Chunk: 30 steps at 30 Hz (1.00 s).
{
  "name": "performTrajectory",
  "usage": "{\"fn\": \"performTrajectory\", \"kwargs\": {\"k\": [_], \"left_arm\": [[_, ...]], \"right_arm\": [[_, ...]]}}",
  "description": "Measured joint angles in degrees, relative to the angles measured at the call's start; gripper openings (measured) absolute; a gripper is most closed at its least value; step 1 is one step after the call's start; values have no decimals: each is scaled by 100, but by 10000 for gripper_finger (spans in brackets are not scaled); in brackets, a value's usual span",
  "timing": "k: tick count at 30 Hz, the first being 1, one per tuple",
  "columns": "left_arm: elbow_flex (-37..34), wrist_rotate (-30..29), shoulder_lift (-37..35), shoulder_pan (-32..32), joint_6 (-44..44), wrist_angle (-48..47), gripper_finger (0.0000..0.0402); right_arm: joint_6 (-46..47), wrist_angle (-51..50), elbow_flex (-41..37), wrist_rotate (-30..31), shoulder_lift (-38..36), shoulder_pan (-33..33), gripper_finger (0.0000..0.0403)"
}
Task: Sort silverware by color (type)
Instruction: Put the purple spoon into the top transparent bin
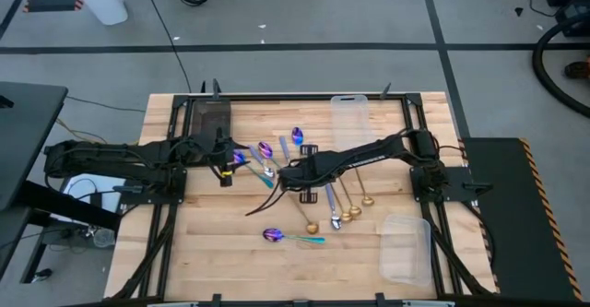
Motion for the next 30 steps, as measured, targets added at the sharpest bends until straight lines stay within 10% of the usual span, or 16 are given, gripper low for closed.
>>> {"fn": "performTrajectory", "kwargs": {"k": [7, 30], "left_arm": [[-7, 139, 371, 0, 133, 227, 264], [-4, 413, 2686, -549, -306, 3949, 237]], "right_arm": [[-123, -250, 706, -714, -312, 0, 14], [453, 797, 761, -3322, -1071, -751, 14]]}}
